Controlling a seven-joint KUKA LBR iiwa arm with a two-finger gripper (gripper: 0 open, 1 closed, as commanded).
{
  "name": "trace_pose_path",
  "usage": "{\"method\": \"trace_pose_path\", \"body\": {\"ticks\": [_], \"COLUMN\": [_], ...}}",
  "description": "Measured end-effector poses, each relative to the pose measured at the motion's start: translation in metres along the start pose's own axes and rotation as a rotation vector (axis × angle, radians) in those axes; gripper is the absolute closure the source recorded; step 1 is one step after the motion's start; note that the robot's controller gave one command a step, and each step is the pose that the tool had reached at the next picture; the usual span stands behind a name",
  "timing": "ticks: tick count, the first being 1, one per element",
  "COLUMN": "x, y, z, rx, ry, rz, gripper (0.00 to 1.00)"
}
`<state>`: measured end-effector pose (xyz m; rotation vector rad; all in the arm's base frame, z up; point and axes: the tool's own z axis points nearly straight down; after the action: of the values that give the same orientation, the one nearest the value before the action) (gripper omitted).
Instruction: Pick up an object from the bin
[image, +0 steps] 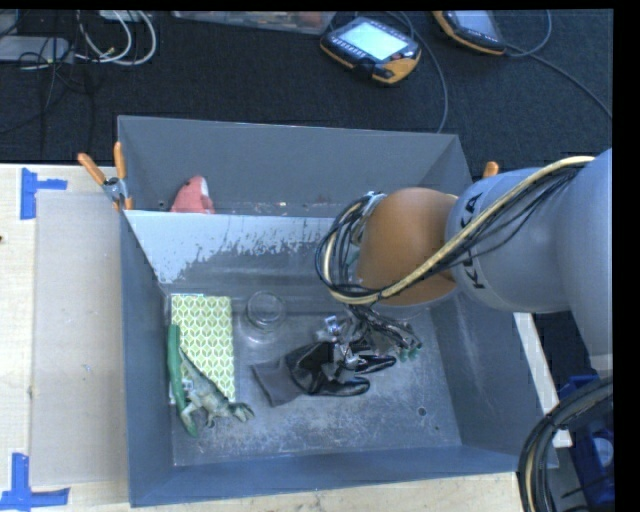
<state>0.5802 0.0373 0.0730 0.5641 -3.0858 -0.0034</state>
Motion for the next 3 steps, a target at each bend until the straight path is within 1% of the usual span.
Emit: {"method": "trace_pose_path", "body": {"ticks": [2,3], "x": [0.0,0.0], "y": [0.001,0.001], "z": [-0.018,-0.026], "rx": [-0.001,0.0], "ry": [0.002,0.0], "rz": [0.002,0.002], "gripper": [1.0,1.0]}}
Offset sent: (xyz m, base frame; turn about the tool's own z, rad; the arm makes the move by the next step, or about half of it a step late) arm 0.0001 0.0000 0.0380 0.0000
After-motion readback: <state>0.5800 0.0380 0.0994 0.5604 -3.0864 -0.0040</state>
